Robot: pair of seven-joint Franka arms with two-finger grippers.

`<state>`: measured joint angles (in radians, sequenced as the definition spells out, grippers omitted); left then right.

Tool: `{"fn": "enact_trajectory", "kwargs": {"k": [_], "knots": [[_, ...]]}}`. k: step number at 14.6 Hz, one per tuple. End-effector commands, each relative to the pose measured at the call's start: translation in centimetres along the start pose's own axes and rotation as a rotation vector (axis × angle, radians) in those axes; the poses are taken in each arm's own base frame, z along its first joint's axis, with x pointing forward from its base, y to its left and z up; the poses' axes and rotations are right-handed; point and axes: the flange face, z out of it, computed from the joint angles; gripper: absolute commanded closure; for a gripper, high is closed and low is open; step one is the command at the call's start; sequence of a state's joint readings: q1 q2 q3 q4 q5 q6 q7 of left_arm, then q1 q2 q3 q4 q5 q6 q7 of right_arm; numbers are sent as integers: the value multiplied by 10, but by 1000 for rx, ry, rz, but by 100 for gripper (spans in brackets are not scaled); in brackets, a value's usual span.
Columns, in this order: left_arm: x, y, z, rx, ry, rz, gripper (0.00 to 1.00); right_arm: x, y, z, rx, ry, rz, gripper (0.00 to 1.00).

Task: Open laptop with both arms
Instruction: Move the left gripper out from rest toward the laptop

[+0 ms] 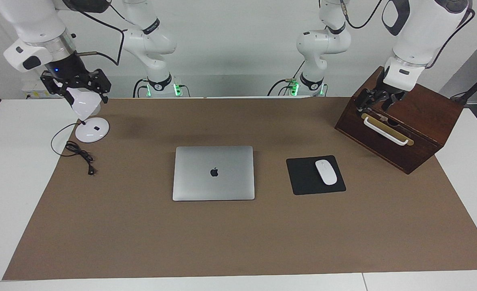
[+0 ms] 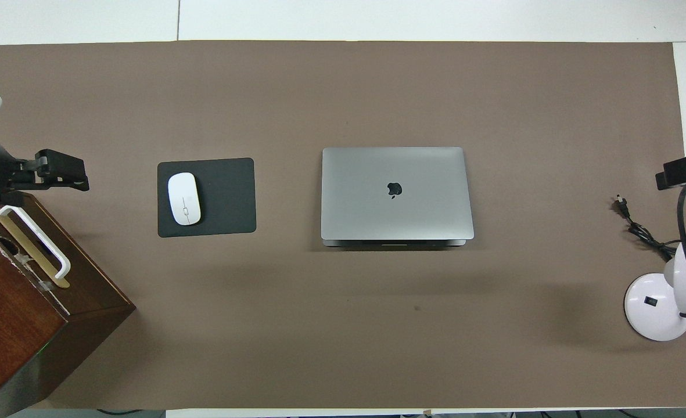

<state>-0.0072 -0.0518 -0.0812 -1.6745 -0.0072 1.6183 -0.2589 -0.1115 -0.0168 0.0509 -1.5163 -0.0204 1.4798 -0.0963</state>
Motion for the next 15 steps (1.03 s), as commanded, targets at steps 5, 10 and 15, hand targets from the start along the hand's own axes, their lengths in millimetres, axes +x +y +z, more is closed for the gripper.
{"fn": "enact_trajectory", "kwargs": {"k": [5, 10, 15], "knots": [[2, -3, 5, -7, 6, -122, 93, -2, 1, -1, 20, -12, -1, 0], [-10, 9, 34, -176, 5, -517, 100, -2, 1, -1, 20, -12, 0, 0], [-26, 21, 53, -345, -61, -906, 100, -2, 2, 0, 20, -12, 2, 0]]}}
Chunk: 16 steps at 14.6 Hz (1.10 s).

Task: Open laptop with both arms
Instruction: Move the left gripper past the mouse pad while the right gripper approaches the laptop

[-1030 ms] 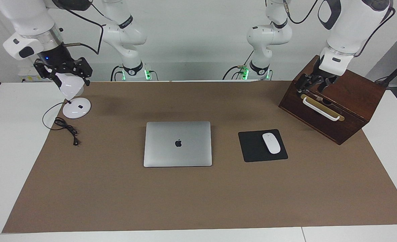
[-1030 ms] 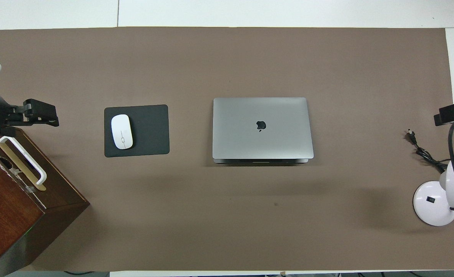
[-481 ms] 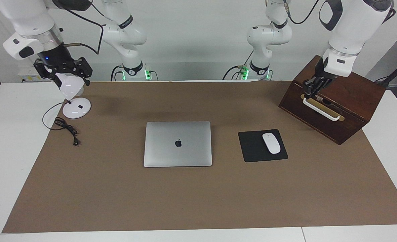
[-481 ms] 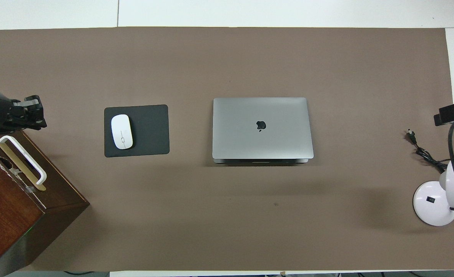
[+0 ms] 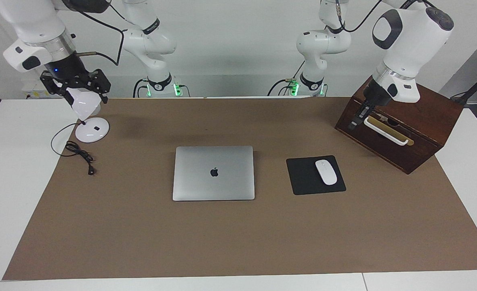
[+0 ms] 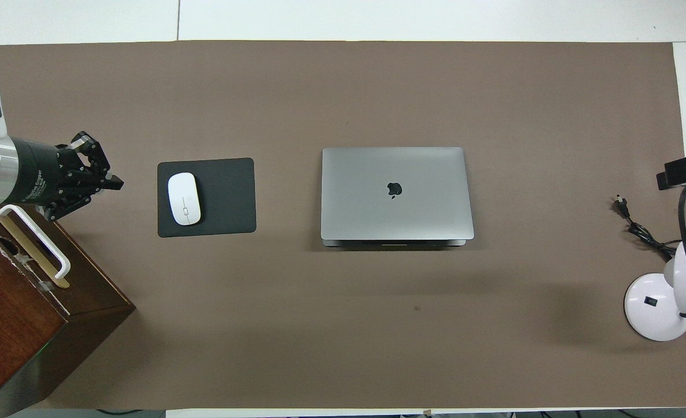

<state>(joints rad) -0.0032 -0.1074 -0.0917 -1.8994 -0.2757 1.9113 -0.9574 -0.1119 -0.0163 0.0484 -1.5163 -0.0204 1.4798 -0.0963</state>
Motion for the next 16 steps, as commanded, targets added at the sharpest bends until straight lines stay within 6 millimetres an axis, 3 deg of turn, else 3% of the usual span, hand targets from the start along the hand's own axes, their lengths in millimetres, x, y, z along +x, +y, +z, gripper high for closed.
{"fn": "enact_trajectory", "kwargs": {"k": [1, 4, 9, 13, 16], "knots": [[-16, -19, 8, -67, -44, -199, 100, -2, 2, 0, 20, -10, 0, 0], [-29, -20, 14, -69, -73, -360, 100, -1, 2, 0, 20, -13, 2, 0], [-48, -44, 52, -76, -124, -421, 100, 4, 2, 2, 17, 23, 5, 0], [-41, -53, 85, -147, -255, -581, 100, 20, -7, 21, 18, 86, 29, 0], [-34, -61, 120, -162, -318, -692, 100, 39, -23, 39, 115, 199, 70, 0]]}}
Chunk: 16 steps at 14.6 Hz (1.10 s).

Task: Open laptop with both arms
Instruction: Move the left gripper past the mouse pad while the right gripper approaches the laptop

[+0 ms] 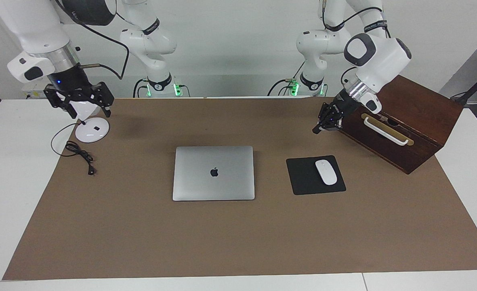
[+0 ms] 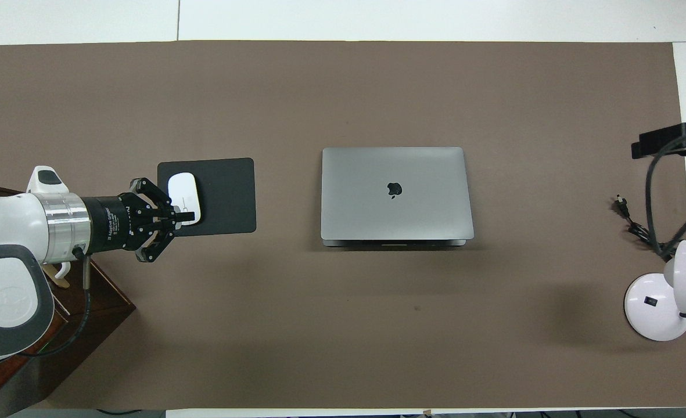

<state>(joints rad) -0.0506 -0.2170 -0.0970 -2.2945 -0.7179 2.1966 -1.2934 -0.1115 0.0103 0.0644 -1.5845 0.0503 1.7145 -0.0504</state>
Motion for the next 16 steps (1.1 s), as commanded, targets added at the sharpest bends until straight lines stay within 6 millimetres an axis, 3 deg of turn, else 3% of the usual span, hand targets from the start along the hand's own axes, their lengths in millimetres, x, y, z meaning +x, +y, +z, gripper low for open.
{"fn": "enact_trajectory", "kwargs": {"k": [1, 4, 7, 11, 13, 16], "knots": [[15, -7, 23, -39, -45, -112, 100, 6, -17, 22, 60, 82, 56, 0], [14, -13, 37, -71, -23, -116, 100, 11, -50, 36, 148, 135, 144, 0], [10, -30, 63, -67, -16, -140, 100, 14, -72, 64, 235, 189, 221, 0], [21, -34, 85, -108, -119, -334, 100, 11, -102, 101, 366, 228, 351, 0], [3, -45, 111, -139, -169, -425, 100, 7, -113, 117, 420, 267, 405, 0], [-3, -55, 141, -150, -179, -492, 100, 3, -134, 127, 511, 281, 507, 0]]}}
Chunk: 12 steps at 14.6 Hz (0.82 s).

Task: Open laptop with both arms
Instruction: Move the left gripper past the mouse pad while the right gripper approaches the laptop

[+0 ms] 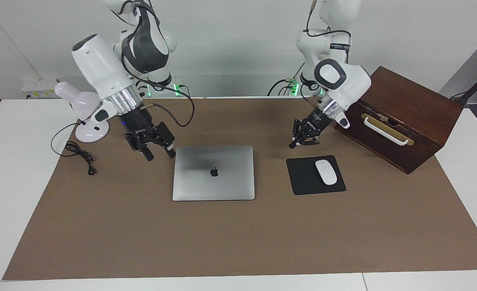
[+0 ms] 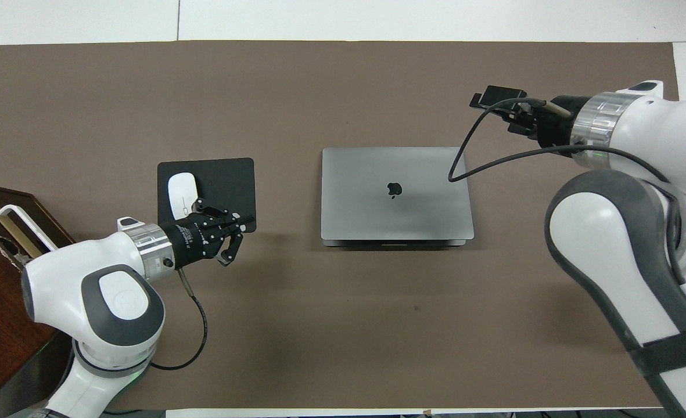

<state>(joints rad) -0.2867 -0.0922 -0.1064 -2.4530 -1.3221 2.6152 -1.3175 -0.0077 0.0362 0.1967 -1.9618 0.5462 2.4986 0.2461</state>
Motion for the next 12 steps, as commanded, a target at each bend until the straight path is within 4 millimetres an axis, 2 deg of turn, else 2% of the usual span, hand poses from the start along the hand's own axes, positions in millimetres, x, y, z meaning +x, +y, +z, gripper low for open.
{"fn": "enact_trajectory", "kwargs": {"k": [1, 3, 4, 5, 9, 12], "knots": [[8, -11, 22, -25, -6, -35, 100, -17, -10, 12, 52, 16, 114, 0], [15, -19, 34, -21, -28, -14, 100, -29, -10, 20, 50, 25, 190, 0], [18, -25, 42, -15, -37, -2, 100, -43, -16, 28, 48, 11, 216, 0], [21, -29, 50, -17, -52, -5, 100, -49, -12, 33, 42, 18, 240, 0], [10, -48, 82, -47, -75, -18, 100, -80, -5, 40, 56, -23, 328, 0], [8, -51, 94, -45, -82, -47, 100, -111, 4, 43, 50, -65, 385, 0]]}}
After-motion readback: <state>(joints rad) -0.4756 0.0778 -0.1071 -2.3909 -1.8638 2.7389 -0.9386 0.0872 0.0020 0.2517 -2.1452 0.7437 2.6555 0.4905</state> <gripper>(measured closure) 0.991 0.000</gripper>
